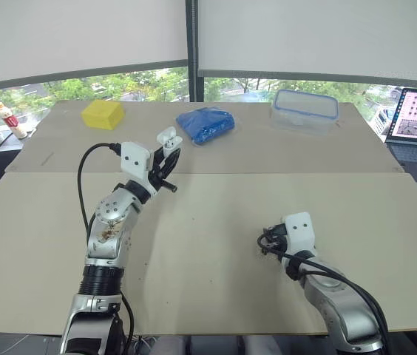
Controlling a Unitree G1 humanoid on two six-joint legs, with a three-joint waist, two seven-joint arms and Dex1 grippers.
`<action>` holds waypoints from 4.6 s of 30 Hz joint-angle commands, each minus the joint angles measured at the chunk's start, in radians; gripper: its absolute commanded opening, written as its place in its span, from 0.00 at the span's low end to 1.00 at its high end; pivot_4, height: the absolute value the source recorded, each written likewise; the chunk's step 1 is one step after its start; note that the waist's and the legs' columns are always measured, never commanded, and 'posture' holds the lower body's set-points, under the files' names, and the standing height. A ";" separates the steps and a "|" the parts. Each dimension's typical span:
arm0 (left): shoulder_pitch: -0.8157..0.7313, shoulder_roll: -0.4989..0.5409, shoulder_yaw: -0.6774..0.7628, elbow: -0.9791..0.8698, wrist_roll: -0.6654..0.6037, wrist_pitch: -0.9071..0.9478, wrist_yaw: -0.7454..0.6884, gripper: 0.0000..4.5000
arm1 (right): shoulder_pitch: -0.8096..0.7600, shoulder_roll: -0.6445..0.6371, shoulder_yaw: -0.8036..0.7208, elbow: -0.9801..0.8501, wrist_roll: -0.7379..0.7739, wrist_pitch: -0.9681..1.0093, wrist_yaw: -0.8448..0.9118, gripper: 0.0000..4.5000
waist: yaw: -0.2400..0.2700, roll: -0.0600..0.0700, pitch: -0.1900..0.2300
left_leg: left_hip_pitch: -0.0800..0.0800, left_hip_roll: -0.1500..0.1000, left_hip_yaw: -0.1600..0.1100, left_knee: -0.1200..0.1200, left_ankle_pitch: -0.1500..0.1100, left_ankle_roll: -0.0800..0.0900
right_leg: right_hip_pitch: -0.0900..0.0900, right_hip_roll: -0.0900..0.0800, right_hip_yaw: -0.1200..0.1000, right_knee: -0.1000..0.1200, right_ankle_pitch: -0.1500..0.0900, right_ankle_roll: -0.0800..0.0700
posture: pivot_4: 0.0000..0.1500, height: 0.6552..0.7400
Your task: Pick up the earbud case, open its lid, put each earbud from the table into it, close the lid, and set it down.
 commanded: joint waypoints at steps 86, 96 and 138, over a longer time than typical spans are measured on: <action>0.057 -0.004 0.002 -0.083 -0.010 -0.022 0.007 0.14 | -0.377 -0.867 0.122 0.877 -0.273 -0.829 1.289 0.08 | 0.020 -0.004 0.000 | 0.010 0.002 0.002 0.001 -0.003 0.004 | 0.014 -0.003 -0.001 -0.007 -0.001 0.003 | 1.00 1.00; 0.019 -0.006 -0.023 -0.049 -0.041 -0.018 -0.064 0.14 | -0.606 -0.452 -0.091 0.566 0.003 -0.354 0.968 0.08 | -0.012 -0.002 0.000 | 0.008 0.004 0.002 -0.001 -0.003 0.001 | 0.008 0.000 0.002 -0.004 -0.001 0.002 | 1.00 1.00; -0.043 -0.062 -0.134 -0.048 -0.073 0.027 -0.224 0.14 | -0.634 0.050 -0.065 0.215 0.144 -0.235 0.356 0.08 | -0.010 -0.001 0.000 | -0.006 -0.001 0.000 0.001 -0.002 0.001 | -0.005 -0.001 0.000 0.001 0.003 0.003 | 1.00 1.00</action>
